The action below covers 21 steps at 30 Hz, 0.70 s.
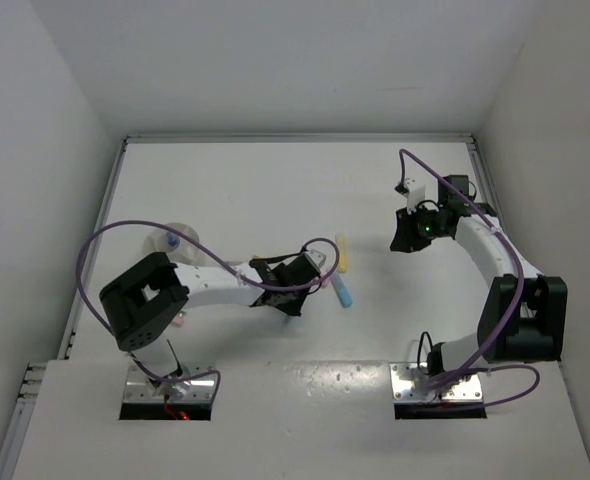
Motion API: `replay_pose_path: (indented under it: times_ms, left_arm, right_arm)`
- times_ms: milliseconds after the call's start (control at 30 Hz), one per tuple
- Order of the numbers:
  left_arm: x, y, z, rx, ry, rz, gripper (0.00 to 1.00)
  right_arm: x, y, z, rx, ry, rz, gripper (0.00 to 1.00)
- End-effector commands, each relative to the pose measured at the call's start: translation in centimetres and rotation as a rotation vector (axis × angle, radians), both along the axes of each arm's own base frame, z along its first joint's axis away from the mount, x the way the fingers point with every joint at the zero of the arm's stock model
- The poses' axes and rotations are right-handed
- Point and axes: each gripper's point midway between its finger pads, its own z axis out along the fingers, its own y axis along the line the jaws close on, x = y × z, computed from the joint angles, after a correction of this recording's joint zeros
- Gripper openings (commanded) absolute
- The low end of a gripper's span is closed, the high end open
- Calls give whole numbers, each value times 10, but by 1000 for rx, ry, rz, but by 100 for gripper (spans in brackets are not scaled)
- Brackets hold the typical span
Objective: Sort the stationery into containers
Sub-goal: Grab a piece of stationery with the left arm, then place the stationery into the container
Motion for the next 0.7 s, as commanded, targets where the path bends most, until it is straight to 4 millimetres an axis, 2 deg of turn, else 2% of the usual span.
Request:
replay_pose_path:
  times_ms: [0,67,100,133,167,200,233,267,300,333,367,400,433,467,500,533,567,633,667]
  left_arm:
    - [1,-9,11,-39,-15,4,0]
    - [7,-5,22,-37,-46,51,0]
    - [11,-2,39,-59,-73,98,0]
    - [25,11,52,-37,-156,177,0]
    - [29,23,64,-31,-195,251,0]
    - [51,43,104,-50,-355,378,0]
    - [58,59,123,-54,-429,456,0]
    - [72,87,148,-44,-551,585,0]
    - [75,103,182,-119,-619,652,0]
    - [83,127,200,-121,-670,722,0]
    - [90,141,222,-141,-732,746,0]
    - [94,157,232,-150,-769,770,0]
    - [101,186,245,-156,-815,844,0]
    - [96,204,269,-235,-869,876,0]
    - [97,217,275,-260,-920,898,0]
    - [96,244,281,-274,-962,994,0]
    - [89,259,289,-343,-1012,1045,0]
    - [79,296,287,-328,-1092,1200,0]
    - [75,307,294,-408,-1148,1285,0]
  right_arm:
    - [11,2,20,1,-74,20,18]
    - [11,2,20,1,-74,20,18]
    - [11,2,20,1,-74,20,18]
    - [11,2,20,1,-74,20,18]
    - [11,2,22,1,-83,20,18]
    - [11,2,22,1,-83,20,18]
    - [11,2,22,1,-83,20,18]
    - [11,2,22,1,-83,20,18]
    - [11,2,22,1,-83,20,18]
    - [14,2,25,0,-93,20,18]
    - [14,2,25,0,-93,20,18]
    - [14,2,25,0,-93,20,18]
    - [13,3,26,8,-93,24,18]
    - [13,3,26,9,-93,24,18]
    - [13,3,26,9,-93,24,18]
    - [14,3,29,4,-107,31,18]
    - [14,3,29,4,-107,31,18]
    - [13,5,32,15,-117,37,18]
    - [11,5,31,15,-108,37,18]
